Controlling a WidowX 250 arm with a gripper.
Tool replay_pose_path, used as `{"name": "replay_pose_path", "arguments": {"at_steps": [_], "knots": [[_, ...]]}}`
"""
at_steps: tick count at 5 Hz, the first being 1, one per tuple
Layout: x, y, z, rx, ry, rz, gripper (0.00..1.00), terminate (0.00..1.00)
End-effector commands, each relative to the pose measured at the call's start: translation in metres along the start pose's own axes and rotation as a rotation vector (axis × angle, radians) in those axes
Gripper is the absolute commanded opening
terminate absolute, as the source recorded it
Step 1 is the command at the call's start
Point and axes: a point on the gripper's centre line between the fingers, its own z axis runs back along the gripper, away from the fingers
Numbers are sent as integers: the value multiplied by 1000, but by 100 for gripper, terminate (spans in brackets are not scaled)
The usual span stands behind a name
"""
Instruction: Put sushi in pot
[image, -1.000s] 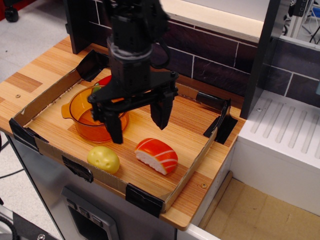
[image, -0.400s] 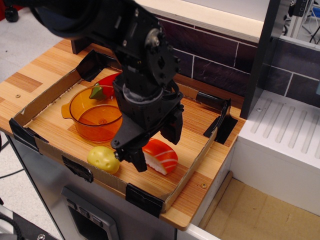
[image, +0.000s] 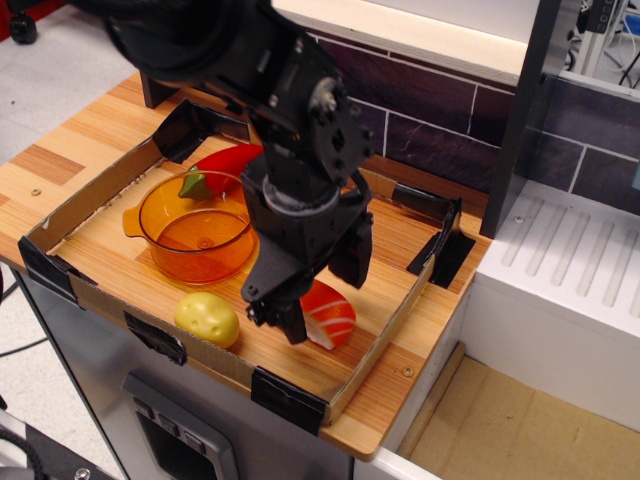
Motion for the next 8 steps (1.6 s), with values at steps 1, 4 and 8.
{"name": "replay_pose_path", "arguments": {"at_steps": [1, 4, 8], "knots": [[6, -17, -9, 23, -28, 35, 100, 0], [19, -25, 30, -56, -20, 51, 0, 0], [124, -23, 44, -61, -8, 147, 0, 0]]}}
